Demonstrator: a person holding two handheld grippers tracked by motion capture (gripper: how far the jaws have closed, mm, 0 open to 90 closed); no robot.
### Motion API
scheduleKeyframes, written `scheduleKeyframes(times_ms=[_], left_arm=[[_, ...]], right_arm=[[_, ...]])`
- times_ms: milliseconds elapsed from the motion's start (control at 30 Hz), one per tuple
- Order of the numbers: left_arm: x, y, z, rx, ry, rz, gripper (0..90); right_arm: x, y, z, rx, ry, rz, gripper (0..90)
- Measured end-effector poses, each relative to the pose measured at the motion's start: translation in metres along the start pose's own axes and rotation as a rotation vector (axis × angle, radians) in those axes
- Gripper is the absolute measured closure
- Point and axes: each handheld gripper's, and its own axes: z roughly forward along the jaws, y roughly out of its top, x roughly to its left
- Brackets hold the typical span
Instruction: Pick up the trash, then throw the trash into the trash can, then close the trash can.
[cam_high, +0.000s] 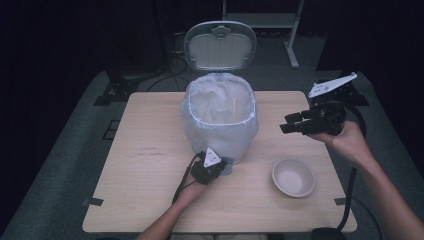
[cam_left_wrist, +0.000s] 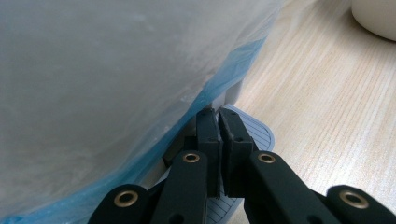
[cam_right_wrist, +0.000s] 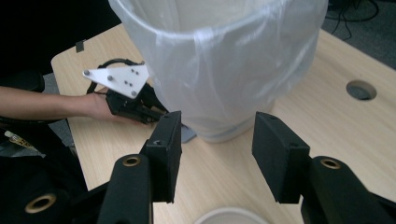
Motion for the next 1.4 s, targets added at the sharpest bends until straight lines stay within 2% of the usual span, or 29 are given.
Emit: scheduleKeyframes(times_ms=[333,1033,1400], left_arm=[[0.0,0.0,0.0,-0.002,-0.001,-0.003,88.3],[0.0,0.0,0.0,-0.005,0.0,-0.001,88.3],[0.0,0.0,0.0,-0.003,-0.001,-0.001,88.2]], right_arm=[[-0.004,-0.034,0.002,0.002,-0.006,0.03,49.3],[-0.002,-0.083,0.021,0.03,0.007,0.056,48.1],[0.002,-0.101,0.029,0.038,0.019,0.052,48.4]])
